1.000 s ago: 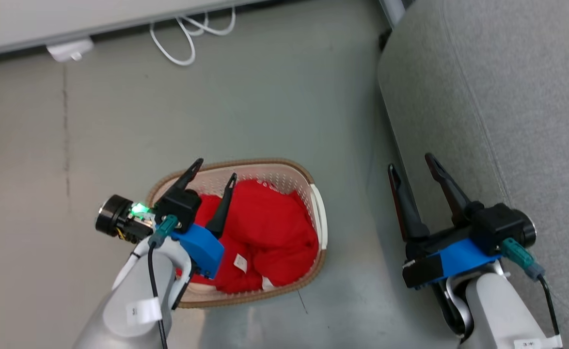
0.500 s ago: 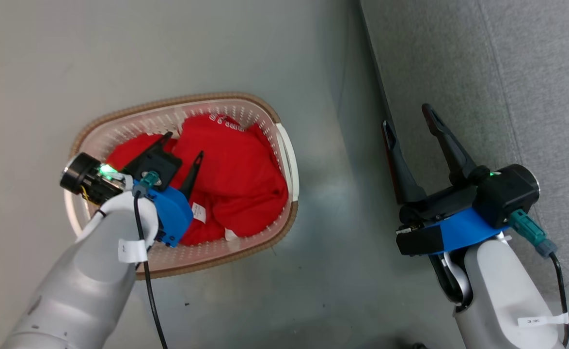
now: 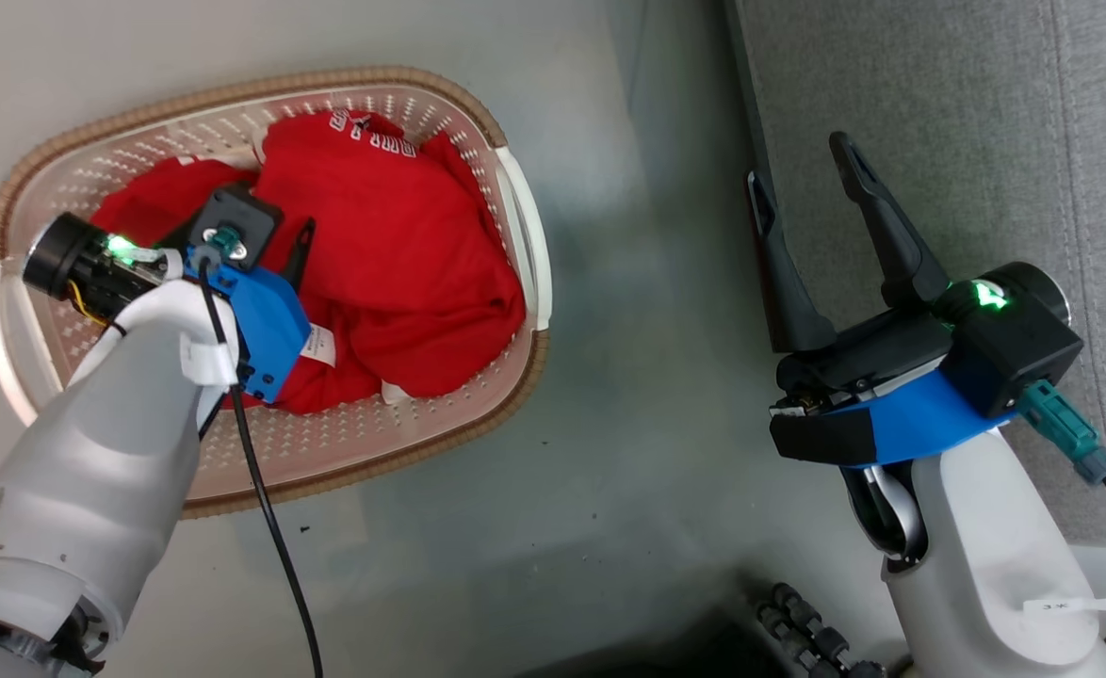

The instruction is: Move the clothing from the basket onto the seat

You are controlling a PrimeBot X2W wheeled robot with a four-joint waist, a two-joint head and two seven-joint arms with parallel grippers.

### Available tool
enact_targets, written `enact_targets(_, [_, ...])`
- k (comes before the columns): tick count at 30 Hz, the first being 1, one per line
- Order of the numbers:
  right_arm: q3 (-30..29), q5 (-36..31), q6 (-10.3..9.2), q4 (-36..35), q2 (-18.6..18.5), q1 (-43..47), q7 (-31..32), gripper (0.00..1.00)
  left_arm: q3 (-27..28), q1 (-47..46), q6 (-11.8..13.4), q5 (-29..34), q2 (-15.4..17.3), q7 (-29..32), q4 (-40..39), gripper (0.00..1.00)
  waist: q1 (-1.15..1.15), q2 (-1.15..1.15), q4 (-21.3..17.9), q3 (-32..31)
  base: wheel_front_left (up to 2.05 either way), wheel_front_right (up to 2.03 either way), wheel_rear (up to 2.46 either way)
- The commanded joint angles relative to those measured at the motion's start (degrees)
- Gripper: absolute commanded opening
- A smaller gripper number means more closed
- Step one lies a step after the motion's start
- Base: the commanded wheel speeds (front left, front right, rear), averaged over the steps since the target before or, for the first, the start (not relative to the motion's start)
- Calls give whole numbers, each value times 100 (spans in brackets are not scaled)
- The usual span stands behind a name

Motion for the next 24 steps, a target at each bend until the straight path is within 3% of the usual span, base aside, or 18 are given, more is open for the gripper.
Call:
enact_targets(1, [-4,45,3,-52,-14,-83,-22,100,-56,-124,-6,-128,41,80,40,100,-1,0,-67,156,0,0,0])
enact_targets(9, [-46,40,3,-178,-14,-111,-22,100,-321,-436,-6,-864,70,532,82,100,-1,0,-129,441,0,0,0])
enact_targets(24, [-63,44,3,-276,-14,-156,-22,100,-1108,-773,-6,-1191,44,1127,410,100,-1,0,-134,742,0,0,0])
